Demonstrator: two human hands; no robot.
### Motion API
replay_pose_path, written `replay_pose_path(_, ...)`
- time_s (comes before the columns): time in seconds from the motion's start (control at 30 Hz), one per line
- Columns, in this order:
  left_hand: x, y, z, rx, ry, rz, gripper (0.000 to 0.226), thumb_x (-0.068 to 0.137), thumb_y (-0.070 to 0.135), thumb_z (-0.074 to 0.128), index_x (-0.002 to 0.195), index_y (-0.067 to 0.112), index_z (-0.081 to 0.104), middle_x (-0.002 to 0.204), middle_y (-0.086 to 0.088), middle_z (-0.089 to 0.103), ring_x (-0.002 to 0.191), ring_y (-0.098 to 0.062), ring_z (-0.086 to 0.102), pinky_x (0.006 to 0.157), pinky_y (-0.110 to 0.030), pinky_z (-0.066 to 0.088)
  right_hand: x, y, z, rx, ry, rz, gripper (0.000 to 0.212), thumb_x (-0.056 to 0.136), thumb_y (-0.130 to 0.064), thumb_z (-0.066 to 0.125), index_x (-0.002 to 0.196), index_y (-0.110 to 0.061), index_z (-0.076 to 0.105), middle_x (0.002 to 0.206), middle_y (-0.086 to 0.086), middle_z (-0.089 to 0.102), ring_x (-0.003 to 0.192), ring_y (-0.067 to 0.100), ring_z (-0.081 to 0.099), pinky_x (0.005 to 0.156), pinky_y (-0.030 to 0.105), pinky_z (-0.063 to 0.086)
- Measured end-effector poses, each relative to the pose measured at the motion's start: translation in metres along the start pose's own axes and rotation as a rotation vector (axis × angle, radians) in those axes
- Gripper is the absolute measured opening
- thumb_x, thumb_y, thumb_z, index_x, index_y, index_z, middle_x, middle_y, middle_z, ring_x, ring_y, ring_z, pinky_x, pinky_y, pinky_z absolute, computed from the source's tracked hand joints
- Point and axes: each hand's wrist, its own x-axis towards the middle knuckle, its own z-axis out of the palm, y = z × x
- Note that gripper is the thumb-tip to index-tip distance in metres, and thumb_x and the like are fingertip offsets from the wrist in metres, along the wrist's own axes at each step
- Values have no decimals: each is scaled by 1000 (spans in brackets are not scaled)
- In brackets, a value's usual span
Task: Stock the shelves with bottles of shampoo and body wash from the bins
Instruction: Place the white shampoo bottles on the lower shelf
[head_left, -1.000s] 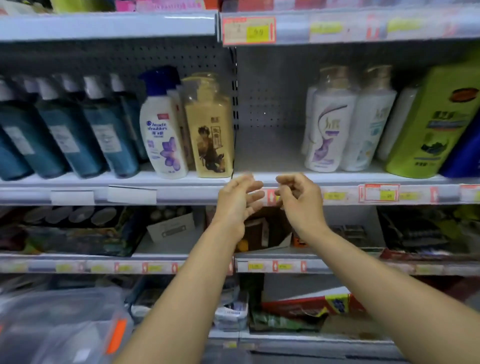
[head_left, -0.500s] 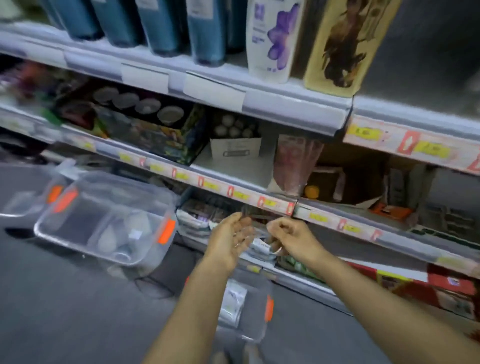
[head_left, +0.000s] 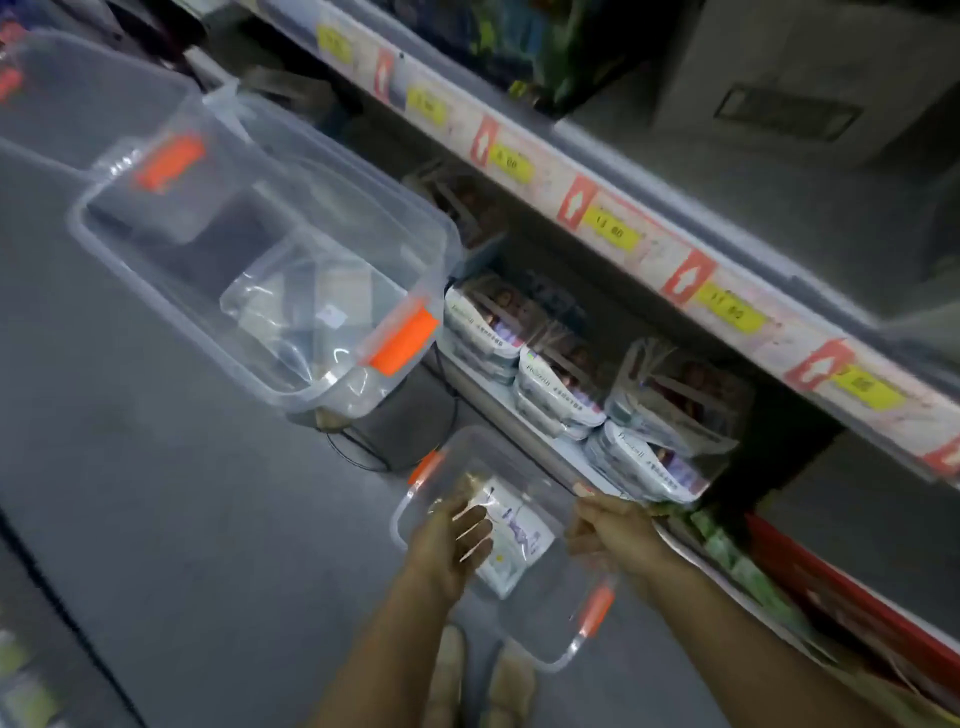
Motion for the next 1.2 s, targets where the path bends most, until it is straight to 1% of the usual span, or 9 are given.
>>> replay_pose_path(0.17,96,-37,-21,30,77,-57,12,101,15,53,94,9,60,84,-10,63,68,-21,58,64,-31,53,106,48,22,-7,59,52,20,95,-7,58,76,-12,61,65,9,55,44,14,51,40,18,37)
replay_pose_path(0.33,194,-80,-39,107,122,-94,7,98,5,57,102,2,61,81,-7,57,72,-13,55,66,-19,53,205,122,41,-253,30,23,24,91,-8,63,69,-12,57,65,3,51,60,17,48,58,26,37)
replay_pose_path(0.4,230,-95,-44,172,143,-81,19,98,7,58,116,2,60,84,-6,58,71,-13,54,62,-19,50,237,147,48,-372,18,5,5,90,-13,65,89,-9,63,84,7,59,79,25,59,67,28,42)
replay_pose_path(0.5,278,-111,-48,191,184,-98,29,94,14,65,120,4,59,104,-14,68,74,-18,61,50,-20,50,283,172,58,-531,-6,2,50,91,-24,65,135,-7,50,134,12,54,123,29,54,96,31,42)
replay_pose_path(0.57,308,-119,-50,232,212,-93,64,75,33,81,127,5,58,118,-14,68,89,-23,67,69,-29,57,310,181,66,-610,-31,-32,59,91,-31,64,142,-9,44,144,14,48,131,31,48,108,36,39)
replay_pose_path(0.67,363,-139,-65,244,229,-84,96,51,59,80,130,11,57,115,-11,70,100,-29,70,93,-45,56,345,189,76,-650,-59,-30,60,92,-43,59,141,-11,44,142,16,49,128,33,50,108,45,41)
replay_pose_path(0.93,376,-135,-63,120,138,-98,64,79,77,55,108,21,64,110,-9,73,100,-29,70,95,-49,54,374,193,92,-590,-134,54,85,82,-73,52,143,-15,40,140,13,50,127,32,49,107,51,41)
replay_pose_path(1.03,369,-130,-62,140,92,-121,67,80,77,55,109,19,67,105,-10,75,91,-28,71,76,-43,58,364,195,90,-496,-117,88,105,56,-86,53,135,-17,47,131,10,58,120,31,56,104,51,45)
replay_pose_path(1.2,340,-118,-58,161,-96,-110,83,67,79,66,126,20,67,117,-13,72,107,-36,70,99,-59,50,326,195,72,-303,-96,106,63,87,-61,60,130,-16,50,115,7,65,99,25,66,92,44,53)
